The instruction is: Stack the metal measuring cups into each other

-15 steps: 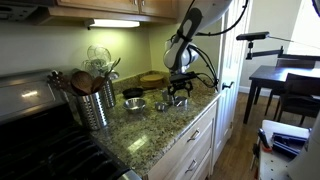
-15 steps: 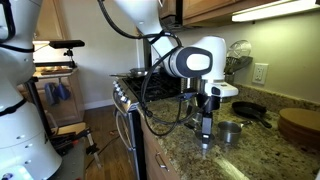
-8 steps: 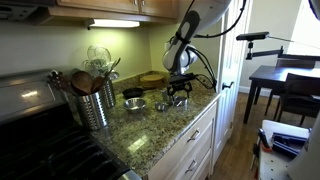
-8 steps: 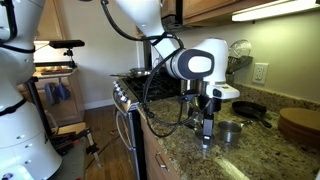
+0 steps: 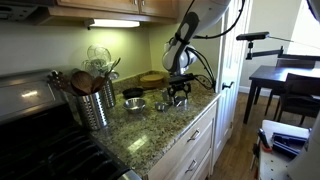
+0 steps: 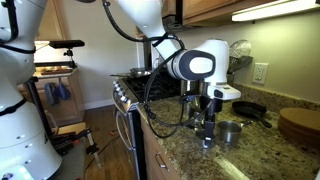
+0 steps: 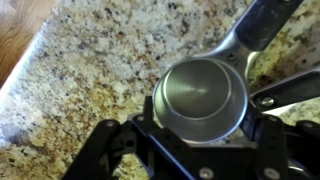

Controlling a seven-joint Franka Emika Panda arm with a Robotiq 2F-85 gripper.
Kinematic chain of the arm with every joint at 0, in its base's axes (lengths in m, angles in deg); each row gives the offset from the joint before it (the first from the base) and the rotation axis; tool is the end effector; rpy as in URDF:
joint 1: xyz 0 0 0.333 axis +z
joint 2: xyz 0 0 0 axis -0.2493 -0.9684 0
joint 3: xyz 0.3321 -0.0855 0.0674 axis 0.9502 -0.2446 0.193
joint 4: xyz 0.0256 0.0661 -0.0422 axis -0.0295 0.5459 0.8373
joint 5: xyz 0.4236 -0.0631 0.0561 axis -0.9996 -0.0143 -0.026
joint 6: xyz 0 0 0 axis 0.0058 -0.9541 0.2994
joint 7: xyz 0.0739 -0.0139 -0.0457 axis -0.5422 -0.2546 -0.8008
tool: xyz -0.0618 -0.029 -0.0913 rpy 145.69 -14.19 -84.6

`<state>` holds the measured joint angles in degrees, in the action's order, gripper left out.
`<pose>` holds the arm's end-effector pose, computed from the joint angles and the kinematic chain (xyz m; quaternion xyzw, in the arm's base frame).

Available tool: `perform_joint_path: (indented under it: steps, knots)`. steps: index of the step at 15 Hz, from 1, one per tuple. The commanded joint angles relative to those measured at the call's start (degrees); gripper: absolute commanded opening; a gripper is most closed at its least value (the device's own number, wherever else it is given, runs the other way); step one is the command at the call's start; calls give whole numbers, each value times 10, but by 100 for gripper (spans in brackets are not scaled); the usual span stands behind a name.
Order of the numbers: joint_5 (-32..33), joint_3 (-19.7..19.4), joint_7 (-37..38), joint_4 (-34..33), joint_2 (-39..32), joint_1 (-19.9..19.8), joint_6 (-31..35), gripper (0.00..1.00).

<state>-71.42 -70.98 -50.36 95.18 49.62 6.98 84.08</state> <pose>0.6132 -0.2180 0.2012 0.9040 -0.4215 -0.0110 0.0706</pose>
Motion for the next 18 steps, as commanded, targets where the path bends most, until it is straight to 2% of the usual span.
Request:
perform_joint_path:
  steps: [1,8,18]
  knots:
    - [-10,-13,-3,-2,-2,10,11,54]
    - [-2,-25,-3,-16,6,10,4,54]
    - [5,-38,1,-70,6,11,2,54]
